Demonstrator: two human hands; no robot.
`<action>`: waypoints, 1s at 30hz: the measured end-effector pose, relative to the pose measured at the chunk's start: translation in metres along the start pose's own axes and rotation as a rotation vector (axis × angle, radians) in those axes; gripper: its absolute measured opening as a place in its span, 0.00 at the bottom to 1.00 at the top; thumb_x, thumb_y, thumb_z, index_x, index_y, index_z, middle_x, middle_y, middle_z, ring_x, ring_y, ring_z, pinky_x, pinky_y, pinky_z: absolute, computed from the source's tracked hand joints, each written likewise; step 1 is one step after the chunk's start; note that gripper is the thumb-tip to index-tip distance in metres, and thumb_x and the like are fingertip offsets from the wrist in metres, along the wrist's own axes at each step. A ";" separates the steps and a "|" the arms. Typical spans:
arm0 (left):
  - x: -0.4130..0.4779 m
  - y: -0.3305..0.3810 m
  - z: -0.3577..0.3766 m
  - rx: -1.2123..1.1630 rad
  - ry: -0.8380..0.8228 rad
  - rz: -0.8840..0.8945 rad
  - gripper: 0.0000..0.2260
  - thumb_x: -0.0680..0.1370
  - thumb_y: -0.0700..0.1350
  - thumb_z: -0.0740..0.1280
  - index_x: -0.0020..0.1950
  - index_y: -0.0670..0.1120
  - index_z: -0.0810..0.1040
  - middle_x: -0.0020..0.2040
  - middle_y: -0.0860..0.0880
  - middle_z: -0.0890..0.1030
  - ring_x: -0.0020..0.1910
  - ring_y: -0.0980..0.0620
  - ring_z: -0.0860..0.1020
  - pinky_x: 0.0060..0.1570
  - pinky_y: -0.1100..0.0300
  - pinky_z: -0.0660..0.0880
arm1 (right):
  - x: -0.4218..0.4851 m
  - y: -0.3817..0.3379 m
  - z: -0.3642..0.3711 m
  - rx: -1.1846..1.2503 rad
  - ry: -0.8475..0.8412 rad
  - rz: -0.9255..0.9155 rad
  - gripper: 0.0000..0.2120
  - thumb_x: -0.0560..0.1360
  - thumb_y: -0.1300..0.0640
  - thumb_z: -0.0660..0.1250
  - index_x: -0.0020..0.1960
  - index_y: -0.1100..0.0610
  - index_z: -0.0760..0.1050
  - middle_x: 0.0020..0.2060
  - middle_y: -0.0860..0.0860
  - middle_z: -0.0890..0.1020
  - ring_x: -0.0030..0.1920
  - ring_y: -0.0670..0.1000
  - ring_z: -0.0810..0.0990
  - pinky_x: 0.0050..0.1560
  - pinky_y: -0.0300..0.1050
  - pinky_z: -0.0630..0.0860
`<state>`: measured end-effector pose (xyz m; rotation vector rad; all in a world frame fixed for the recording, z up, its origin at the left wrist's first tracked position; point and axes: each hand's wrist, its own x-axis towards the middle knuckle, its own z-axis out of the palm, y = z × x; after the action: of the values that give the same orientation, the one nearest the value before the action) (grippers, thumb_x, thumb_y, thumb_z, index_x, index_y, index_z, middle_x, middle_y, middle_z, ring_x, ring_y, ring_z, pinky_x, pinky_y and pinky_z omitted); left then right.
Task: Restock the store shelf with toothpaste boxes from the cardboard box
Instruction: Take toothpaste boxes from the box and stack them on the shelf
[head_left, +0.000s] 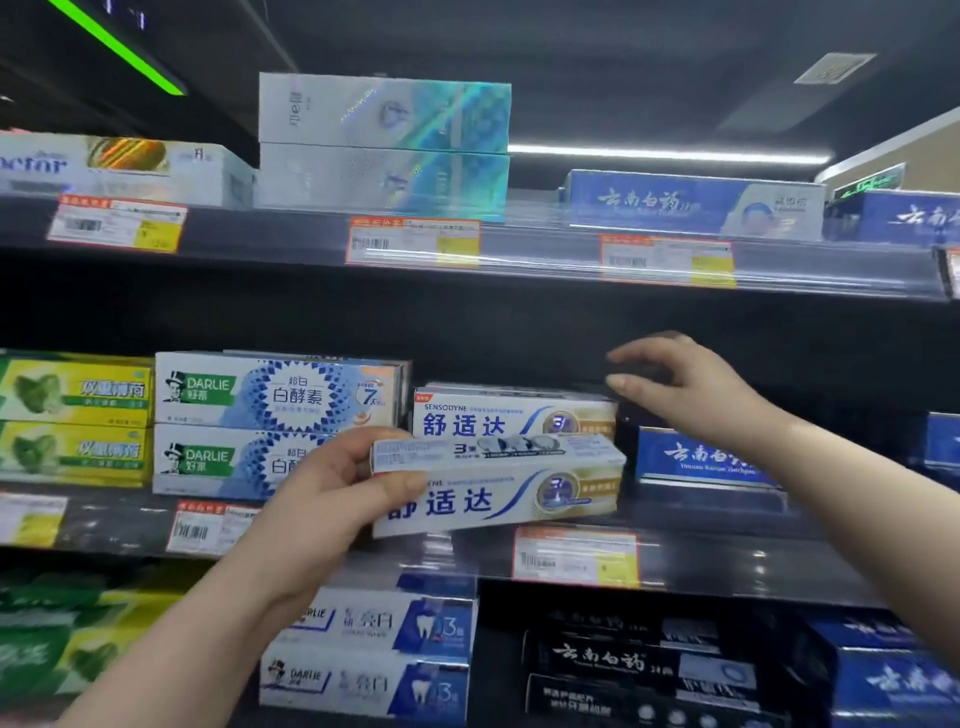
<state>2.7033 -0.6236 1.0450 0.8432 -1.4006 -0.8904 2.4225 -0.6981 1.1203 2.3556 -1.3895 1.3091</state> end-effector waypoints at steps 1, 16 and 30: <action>0.004 0.001 0.002 0.033 -0.005 0.003 0.13 0.68 0.36 0.71 0.51 0.45 0.79 0.46 0.48 0.85 0.45 0.53 0.83 0.40 0.68 0.77 | -0.002 0.002 -0.003 0.006 0.014 0.010 0.13 0.73 0.54 0.68 0.57 0.54 0.77 0.52 0.51 0.75 0.43 0.37 0.74 0.41 0.14 0.63; 0.021 -0.007 0.029 0.620 0.185 0.254 0.12 0.72 0.46 0.70 0.55 0.52 0.78 0.44 0.58 0.78 0.39 0.67 0.75 0.39 0.79 0.67 | -0.055 0.017 0.008 -0.041 -0.344 0.054 0.14 0.65 0.44 0.73 0.36 0.53 0.73 0.31 0.46 0.77 0.32 0.39 0.73 0.34 0.34 0.69; 0.033 -0.007 0.016 1.506 0.234 0.566 0.17 0.70 0.56 0.57 0.41 0.50 0.83 0.37 0.54 0.84 0.39 0.44 0.78 0.41 0.57 0.62 | -0.052 -0.001 0.021 -0.041 -0.315 0.134 0.19 0.67 0.43 0.70 0.30 0.52 0.66 0.26 0.44 0.69 0.28 0.42 0.66 0.29 0.33 0.64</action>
<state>2.6868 -0.6554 1.0534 1.4129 -1.8402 0.8684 2.4258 -0.6732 1.0704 2.5639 -1.6660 0.9527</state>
